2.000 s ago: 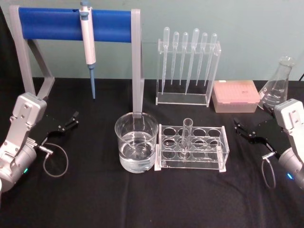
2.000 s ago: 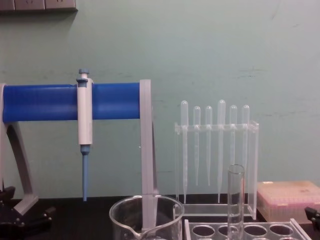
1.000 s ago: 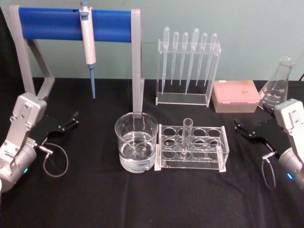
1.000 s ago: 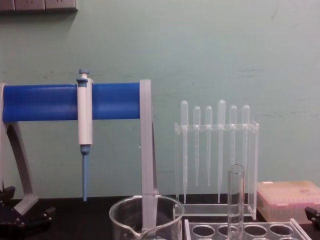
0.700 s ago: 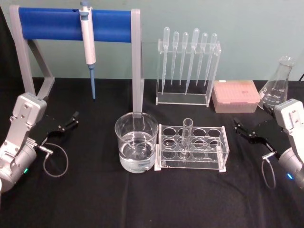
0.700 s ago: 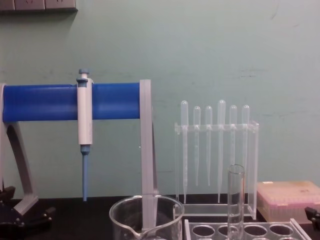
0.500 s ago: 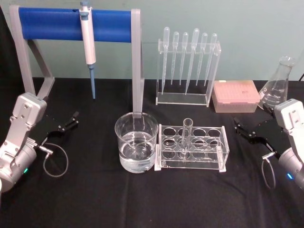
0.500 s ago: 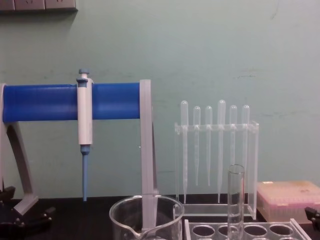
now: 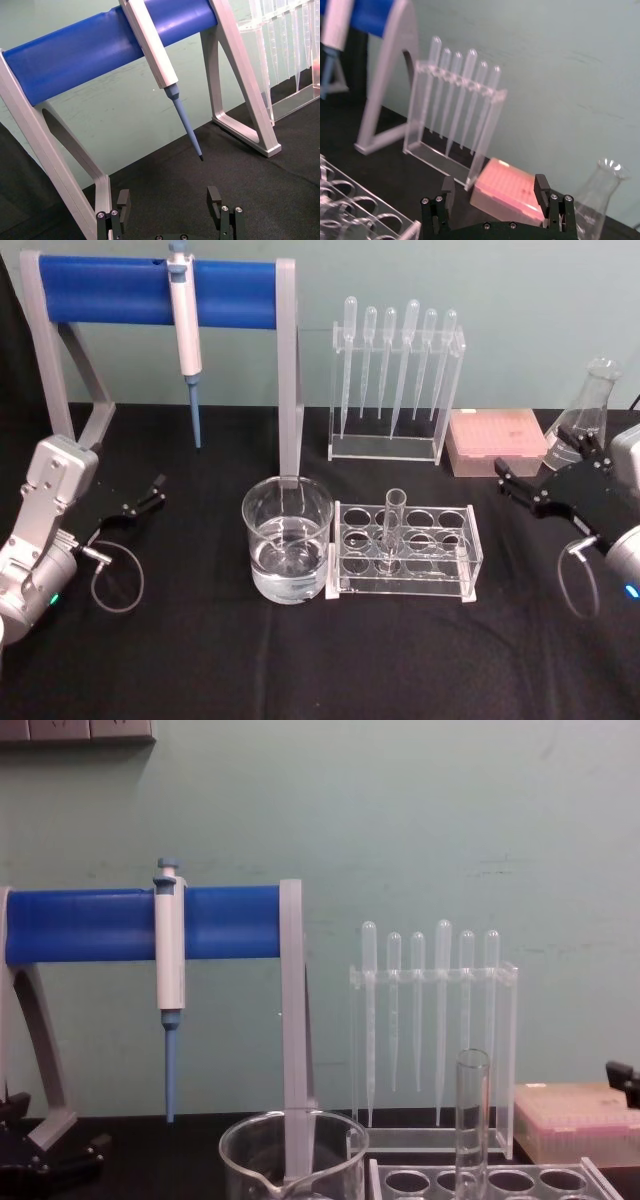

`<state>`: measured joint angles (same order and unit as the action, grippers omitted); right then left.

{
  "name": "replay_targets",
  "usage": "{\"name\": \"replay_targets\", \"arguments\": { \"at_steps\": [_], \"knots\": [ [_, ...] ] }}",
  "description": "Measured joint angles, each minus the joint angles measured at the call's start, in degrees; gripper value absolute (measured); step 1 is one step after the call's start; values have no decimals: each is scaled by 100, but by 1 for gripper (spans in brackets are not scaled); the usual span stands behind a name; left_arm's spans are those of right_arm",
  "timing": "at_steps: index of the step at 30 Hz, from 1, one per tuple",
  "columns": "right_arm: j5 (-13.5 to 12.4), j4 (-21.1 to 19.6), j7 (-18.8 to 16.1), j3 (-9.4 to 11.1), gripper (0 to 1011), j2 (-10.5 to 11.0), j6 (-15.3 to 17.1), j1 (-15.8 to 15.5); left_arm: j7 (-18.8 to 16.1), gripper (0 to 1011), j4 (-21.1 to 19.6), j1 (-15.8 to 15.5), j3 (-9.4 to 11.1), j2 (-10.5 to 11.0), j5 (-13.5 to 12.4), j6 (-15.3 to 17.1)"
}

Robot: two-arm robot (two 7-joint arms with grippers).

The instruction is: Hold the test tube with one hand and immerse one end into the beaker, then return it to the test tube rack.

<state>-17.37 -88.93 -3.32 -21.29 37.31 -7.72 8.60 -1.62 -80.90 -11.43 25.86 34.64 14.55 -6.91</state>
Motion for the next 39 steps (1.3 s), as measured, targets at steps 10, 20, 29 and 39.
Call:
{"name": "replay_targets", "arguments": {
  "at_steps": [10,20,29,39],
  "knots": [
    [-917,-583,-1735,328,1004,813,49,-214,0,1000,0,0,0,0,0,0],
    [-1236,-695,-3775,138,1004,1449,-59,76,0,1000,0,0,0,0,0,0],
    [-1295,-534,-4767,-360,1004,1308,351,689,0,1000,0,0,0,0,0,0],
    [-1104,-308,-4914,-900,1004,907,743,1332,0,1000,0,0,0,0,0,0]
  ]
}}
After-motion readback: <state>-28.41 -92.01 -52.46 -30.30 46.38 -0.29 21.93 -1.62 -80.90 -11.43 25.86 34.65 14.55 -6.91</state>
